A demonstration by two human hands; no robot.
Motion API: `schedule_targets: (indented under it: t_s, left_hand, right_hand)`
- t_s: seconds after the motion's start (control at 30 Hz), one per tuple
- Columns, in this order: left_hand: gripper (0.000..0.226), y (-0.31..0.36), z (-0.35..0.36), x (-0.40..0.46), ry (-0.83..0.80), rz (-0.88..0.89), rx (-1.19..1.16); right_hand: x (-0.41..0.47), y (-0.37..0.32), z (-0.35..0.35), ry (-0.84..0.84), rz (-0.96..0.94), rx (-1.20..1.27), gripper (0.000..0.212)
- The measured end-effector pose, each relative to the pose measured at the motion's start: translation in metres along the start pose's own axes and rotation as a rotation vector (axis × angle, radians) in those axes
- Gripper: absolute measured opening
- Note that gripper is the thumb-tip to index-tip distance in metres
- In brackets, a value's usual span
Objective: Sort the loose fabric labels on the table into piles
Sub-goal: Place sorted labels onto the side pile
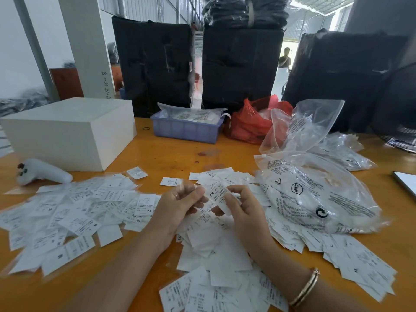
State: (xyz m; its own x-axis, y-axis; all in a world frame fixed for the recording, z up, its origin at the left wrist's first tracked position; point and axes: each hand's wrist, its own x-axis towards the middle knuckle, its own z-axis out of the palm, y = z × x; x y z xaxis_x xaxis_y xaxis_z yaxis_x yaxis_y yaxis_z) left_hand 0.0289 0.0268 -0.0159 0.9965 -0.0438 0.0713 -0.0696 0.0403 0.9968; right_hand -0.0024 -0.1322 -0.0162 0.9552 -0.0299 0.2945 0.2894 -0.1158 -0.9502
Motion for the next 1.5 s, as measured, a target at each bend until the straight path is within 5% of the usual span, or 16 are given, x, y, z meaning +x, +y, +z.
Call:
schedule_targets:
  t_s: [0.3,0.5,0.93,1.5]
  left_hand:
    - [0.046,0.002,0.002,-0.002,-0.012,0.003,-0.024]
    - [0.02,-0.001,-0.001,0.0,0.009,-0.003,0.016]
    - [0.045,-0.001,0.0,0.0,-0.011,-0.003,0.008]
    - [0.022,0.001,0.0,-0.001,-0.001,-0.018,-0.021]
  right_hand:
    - [-0.001,0.003,0.005,-0.096,0.066,-0.094,0.012]
    - [0.0,0.0,-0.001,0.06,-0.013,0.004,0.011]
    - [-0.002,0.0,0.005,-0.082,0.038,-0.085,0.012]
    - [-0.004,-0.007,0.001,0.033,-0.012,-0.096,0.009]
